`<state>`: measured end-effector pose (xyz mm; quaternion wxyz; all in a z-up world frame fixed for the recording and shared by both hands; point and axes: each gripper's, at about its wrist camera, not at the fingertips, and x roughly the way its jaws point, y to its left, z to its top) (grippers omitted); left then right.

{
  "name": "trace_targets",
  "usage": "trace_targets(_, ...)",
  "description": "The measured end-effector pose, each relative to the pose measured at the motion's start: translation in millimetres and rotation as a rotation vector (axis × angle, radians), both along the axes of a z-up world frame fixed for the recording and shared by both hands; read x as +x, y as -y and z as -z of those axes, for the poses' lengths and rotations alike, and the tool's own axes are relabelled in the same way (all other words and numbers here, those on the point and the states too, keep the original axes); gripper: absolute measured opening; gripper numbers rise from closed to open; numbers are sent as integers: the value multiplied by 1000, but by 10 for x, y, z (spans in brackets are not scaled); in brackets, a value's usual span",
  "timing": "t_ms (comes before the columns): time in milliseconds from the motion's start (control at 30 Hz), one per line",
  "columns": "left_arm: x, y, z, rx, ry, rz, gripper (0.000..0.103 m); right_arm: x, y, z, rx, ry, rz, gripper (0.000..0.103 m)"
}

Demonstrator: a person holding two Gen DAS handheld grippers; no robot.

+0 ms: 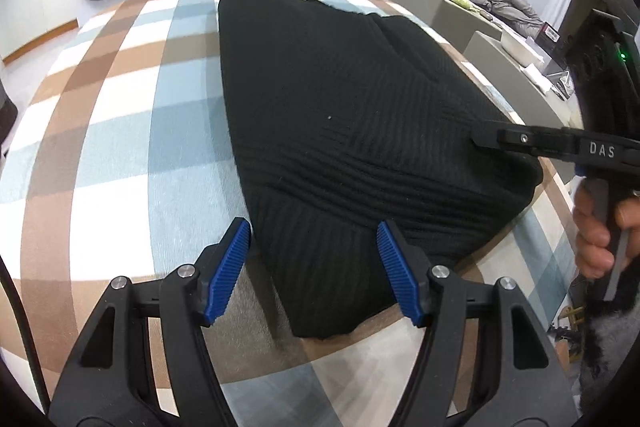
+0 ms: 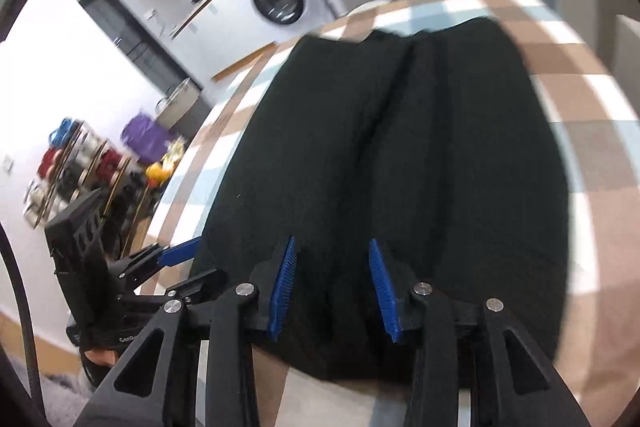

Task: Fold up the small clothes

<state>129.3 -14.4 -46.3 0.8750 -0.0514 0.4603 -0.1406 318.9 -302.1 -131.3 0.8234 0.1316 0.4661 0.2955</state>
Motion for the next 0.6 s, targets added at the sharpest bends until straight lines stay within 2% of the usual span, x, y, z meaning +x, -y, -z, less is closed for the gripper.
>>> trace_targets(133,-10,-15,2,2,3,0,63,148,-4,127,59,-43,-3,39)
trace_targets(167,-10,-12,2,6,3,2,63,168,-17,125,60,-31,0,28)
trace_targets(200,-7,-10,1,9,3,2,63,174,-31,102,59,-19,5,13)
trace_targets(233,-6,-9,-1,11,2,4,63,165,-37,53,64,-1,8,8)
trace_targets(300,-12,-22,-13,5,-2,4,63,58,-70,-173,52,108,11,6)
trace_targets(367,-27,-51,-34,-12,0,-1,64,-1,-84,-285,-17,145,26,6)
trace_targets(433,-35,-63,-37,-19,-1,-4,64,34,-86,-213,-102,119,41,7)
trace_targets(500,-40,-64,-25,-12,-7,-7,64,114,-64,-32,-161,31,37,9)
trace_targets(533,-47,-65,-22,-12,-8,-7,65,147,-12,33,-128,-14,35,12)
trace_targets(567,-57,-70,-25,-14,-9,-6,64,163,41,36,-99,-21,41,14)
trace_targets(600,-65,-73,-35,-15,-7,-6,64,179,93,19,-68,-24,44,21)
